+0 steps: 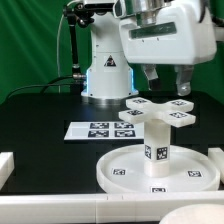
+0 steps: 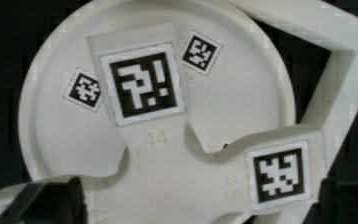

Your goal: Assemble round table

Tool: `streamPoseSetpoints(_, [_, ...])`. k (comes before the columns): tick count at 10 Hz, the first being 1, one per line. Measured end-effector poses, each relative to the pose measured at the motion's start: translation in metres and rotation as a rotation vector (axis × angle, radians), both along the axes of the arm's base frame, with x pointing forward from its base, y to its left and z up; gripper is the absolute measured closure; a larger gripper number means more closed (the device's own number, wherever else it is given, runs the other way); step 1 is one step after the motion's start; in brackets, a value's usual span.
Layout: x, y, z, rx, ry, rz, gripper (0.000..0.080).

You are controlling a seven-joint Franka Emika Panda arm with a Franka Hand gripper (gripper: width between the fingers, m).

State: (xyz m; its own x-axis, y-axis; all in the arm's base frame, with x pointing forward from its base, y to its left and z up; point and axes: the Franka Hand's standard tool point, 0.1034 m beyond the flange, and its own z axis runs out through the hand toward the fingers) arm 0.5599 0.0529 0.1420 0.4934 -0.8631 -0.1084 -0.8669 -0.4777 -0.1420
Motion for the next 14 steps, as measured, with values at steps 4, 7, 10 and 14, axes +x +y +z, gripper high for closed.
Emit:
streamPoseSetpoints(4, [-0.0003,-0.0005,-0.0012,-0.018,-0.038,0.237,0.0150])
streamPoseSetpoints(7, [-0.0011,-0.0003,-0.0015,-0.072,-0.088,0.648,0.0150])
streamPoseSetpoints(10, [-0.0005,-0.0019,-0.0001,-0.093,-0.135,0.980,0.0150])
streamPoseSetpoints(14, [-0.0018,-0.0015,-0.0022,-0.138,-0.160,1.357,0.0150])
